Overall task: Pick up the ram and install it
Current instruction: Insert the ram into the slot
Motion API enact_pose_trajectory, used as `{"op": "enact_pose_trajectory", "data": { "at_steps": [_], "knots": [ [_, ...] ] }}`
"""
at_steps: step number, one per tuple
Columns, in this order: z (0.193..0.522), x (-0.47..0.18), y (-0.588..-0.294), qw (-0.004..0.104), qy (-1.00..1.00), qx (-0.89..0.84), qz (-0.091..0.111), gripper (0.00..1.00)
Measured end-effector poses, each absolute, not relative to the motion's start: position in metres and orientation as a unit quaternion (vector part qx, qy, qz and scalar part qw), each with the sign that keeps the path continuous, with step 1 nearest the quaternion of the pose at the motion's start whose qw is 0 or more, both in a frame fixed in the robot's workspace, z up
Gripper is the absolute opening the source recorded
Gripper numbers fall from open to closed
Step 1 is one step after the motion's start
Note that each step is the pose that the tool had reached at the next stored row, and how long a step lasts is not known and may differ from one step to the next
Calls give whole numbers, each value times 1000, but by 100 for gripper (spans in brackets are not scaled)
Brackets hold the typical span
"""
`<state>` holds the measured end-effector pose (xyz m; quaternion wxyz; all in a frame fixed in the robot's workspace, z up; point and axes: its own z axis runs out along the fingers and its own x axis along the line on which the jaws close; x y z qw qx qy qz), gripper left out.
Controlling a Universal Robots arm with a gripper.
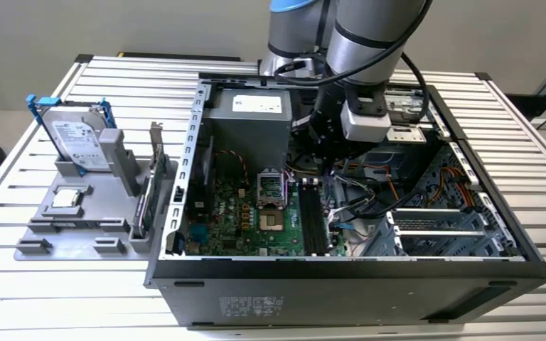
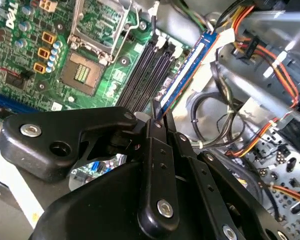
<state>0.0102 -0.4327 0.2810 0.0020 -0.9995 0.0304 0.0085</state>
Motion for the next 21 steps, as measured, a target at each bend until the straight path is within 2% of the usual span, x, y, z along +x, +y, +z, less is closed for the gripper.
{"op": "enact_pose_trajectory", "data": {
  "at_steps": [7, 21],
  "knots": [
    [277, 12, -452, 3, 31, -999, 8, 0],
    [271, 12, -466, 3, 31, -999, 9, 0]
  ]
}}
